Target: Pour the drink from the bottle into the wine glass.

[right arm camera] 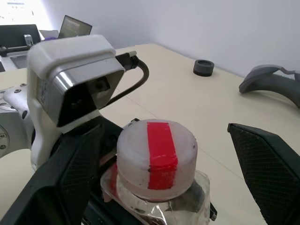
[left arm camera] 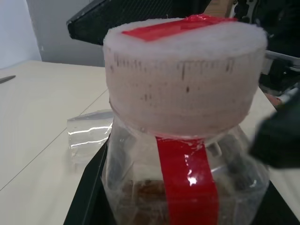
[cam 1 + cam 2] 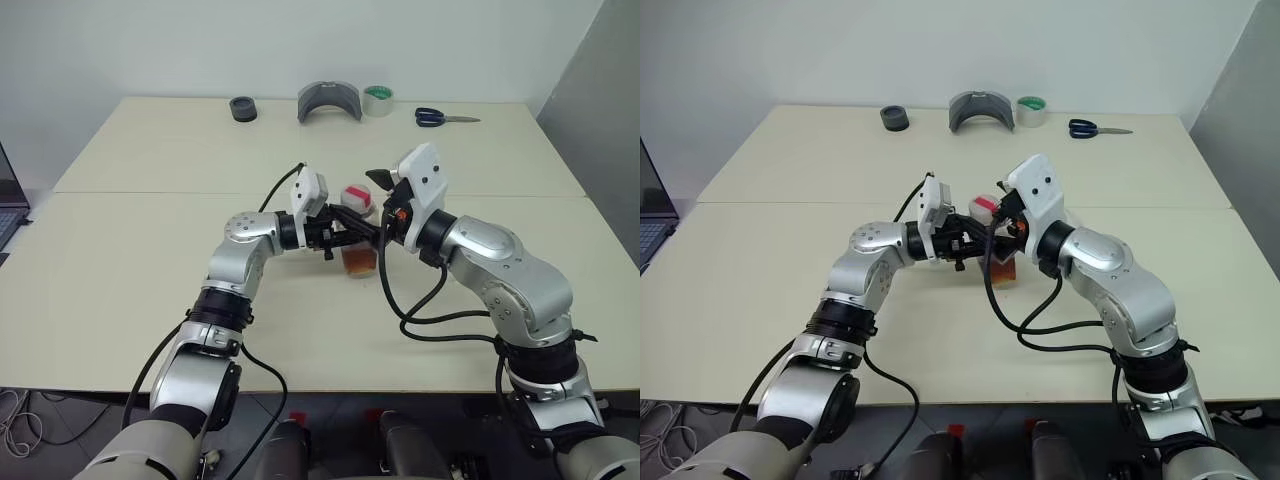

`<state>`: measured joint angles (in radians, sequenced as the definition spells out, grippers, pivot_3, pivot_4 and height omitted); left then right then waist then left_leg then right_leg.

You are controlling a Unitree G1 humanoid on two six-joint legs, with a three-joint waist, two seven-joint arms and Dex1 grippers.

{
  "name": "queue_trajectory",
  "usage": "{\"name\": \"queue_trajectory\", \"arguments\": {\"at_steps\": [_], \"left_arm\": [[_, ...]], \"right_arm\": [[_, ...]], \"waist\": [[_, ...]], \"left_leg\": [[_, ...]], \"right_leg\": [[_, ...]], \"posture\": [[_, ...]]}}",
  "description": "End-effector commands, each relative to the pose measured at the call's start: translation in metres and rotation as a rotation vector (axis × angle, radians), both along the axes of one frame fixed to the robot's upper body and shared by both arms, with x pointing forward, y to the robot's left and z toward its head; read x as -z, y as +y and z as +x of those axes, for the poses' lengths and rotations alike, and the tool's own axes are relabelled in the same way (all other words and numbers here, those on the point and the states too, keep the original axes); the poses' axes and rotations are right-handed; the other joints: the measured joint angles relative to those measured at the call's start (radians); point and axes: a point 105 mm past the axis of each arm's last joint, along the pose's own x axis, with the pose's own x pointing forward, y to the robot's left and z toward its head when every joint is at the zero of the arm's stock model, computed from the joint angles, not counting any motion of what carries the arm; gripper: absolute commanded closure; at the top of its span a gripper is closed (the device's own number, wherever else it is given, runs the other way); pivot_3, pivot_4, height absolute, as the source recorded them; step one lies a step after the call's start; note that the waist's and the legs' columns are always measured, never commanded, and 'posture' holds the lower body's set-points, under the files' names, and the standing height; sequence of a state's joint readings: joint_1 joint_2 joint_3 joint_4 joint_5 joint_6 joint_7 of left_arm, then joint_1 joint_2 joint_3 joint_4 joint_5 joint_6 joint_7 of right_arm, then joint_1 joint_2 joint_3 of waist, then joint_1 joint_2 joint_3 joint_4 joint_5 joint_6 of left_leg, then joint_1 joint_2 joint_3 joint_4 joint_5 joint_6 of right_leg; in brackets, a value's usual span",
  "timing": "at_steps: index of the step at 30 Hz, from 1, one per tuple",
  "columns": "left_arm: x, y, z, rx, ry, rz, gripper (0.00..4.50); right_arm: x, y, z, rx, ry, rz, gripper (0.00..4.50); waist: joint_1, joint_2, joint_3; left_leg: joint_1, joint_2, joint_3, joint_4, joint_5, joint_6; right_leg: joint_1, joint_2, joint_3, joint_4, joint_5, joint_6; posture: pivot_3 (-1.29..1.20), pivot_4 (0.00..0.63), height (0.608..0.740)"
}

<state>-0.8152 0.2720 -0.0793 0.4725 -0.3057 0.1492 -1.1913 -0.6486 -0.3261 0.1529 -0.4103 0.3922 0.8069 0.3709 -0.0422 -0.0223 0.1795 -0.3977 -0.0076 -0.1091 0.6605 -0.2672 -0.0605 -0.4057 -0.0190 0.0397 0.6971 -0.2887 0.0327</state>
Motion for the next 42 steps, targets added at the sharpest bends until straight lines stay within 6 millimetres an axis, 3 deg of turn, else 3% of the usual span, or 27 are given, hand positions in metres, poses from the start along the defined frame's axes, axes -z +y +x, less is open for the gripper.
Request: {"name": "queue_trajectory", "arguments": {"at_steps": [1, 3, 9, 17, 24, 25, 29, 31, 34, 42], "left_arm": [[-0.017, -0.003, -0.002, 0.028, -0.067, 0.000, 2.73], [-0.016, -0.003, -0.002, 0.033, -0.066, 0.007, 2.73], [-0.016, 0.000, -0.003, 0.049, -0.065, 0.028, 2.73], [-0.019, 0.006, -0.006, 0.088, -0.072, 0.065, 2.74], [-0.020, 0.009, -0.002, 0.068, -0.079, 0.071, 2.74], [-0.021, 0.009, -0.002, 0.063, -0.080, 0.069, 2.74], [-0.021, 0.010, -0.001, 0.046, -0.082, 0.065, 2.74], [-0.022, 0.012, 0.001, 0.025, -0.085, 0.057, 2.74], [-0.023, 0.013, 0.004, 0.002, -0.087, 0.051, 2.74], [-0.023, 0.013, 0.007, -0.009, -0.087, 0.055, 2.74]], "right_arm": [[-0.013, 0.004, -0.004, -0.018, -0.052, 0.014, 0.18], [-0.012, 0.005, -0.003, -0.020, -0.051, 0.014, 0.62], [-0.012, 0.009, -0.008, -0.091, -0.055, 0.001, 2.59], [0.000, 0.010, -0.021, -0.429, -0.065, -0.177, 2.59], [0.000, 0.000, 0.001, -0.406, -0.011, -0.158, 2.59], [-0.003, -0.002, 0.002, -0.386, -0.022, -0.141, 1.84], [-0.012, -0.011, 0.004, -0.294, -0.077, -0.117, 0.56], [-0.017, -0.016, -0.006, -0.246, -0.092, -0.078, 0.05], [-0.017, -0.015, -0.021, -0.170, -0.116, -0.041, 0.00], [-0.009, 0.005, -0.017, 0.110, -0.133, 0.063, 0.00]], "waist": [[0.000, 0.000, 0.000], [0.000, 0.000, 0.000], [-0.001, 0.000, 0.000], [-0.007, 0.000, 0.000], [-0.013, 0.001, 0.001], [-0.013, 0.001, 0.001], [-0.012, 0.001, 0.001], [-0.011, 0.001, 0.001], [-0.008, 0.001, 0.001], [-0.013, 0.001, 0.001]], "left_leg": [[0.000, 0.000, 0.000, 0.000, 0.000, 0.000], [0.000, 0.000, 0.000, 0.000, 0.000, 0.000], [0.000, 0.000, 0.000, 0.000, 0.000, 0.000], [0.000, 0.000, 0.000, 0.000, 0.000, 0.000], [0.000, 0.000, 0.000, 0.000, 0.000, 0.000], [0.000, 0.000, 0.000, 0.000, 0.000, 0.000], [0.000, 0.000, 0.000, 0.000, 0.000, 0.000], [0.000, 0.000, -0.001, 0.000, 0.000, 0.000], [-0.002, 0.001, -0.002, 0.000, 0.000, 0.000], [-0.001, 0.000, -0.001, 0.000, 0.000, 0.000]], "right_leg": [[0.000, 0.000, 0.000, 0.000, 0.000, 0.000], [0.000, 0.000, 0.000, 0.000, 0.000, 0.000], [0.000, 0.000, 0.000, 0.000, 0.000, 0.000], [0.000, 0.000, 0.000, 0.000, 0.000, 0.000], [0.000, 0.000, 0.000, 0.000, 0.000, 0.000], [0.000, 0.000, 0.000, 0.000, 0.000, 0.000], [0.000, 0.000, 0.000, 0.000, 0.000, 0.000], [0.000, -0.001, 0.000, 0.000, 0.000, 0.000], [-0.001, -0.001, -0.001, 0.000, 0.000, 0.000], [-0.001, 0.000, 0.000, 0.001, 0.000, 0.000]], "posture": [[0.00, 0.150, 0.740], [0.00, 0.150, 0.740], [0.00, 0.150, 0.740], [0.00, 0.150, 0.740], [0.00, 0.150, 0.740], [0.00, 0.150, 0.740], [0.00, 0.150, 0.740], [0.00, 0.150, 0.740], [0.00, 0.150, 0.740], [0.00, 0.150, 0.740]]}}
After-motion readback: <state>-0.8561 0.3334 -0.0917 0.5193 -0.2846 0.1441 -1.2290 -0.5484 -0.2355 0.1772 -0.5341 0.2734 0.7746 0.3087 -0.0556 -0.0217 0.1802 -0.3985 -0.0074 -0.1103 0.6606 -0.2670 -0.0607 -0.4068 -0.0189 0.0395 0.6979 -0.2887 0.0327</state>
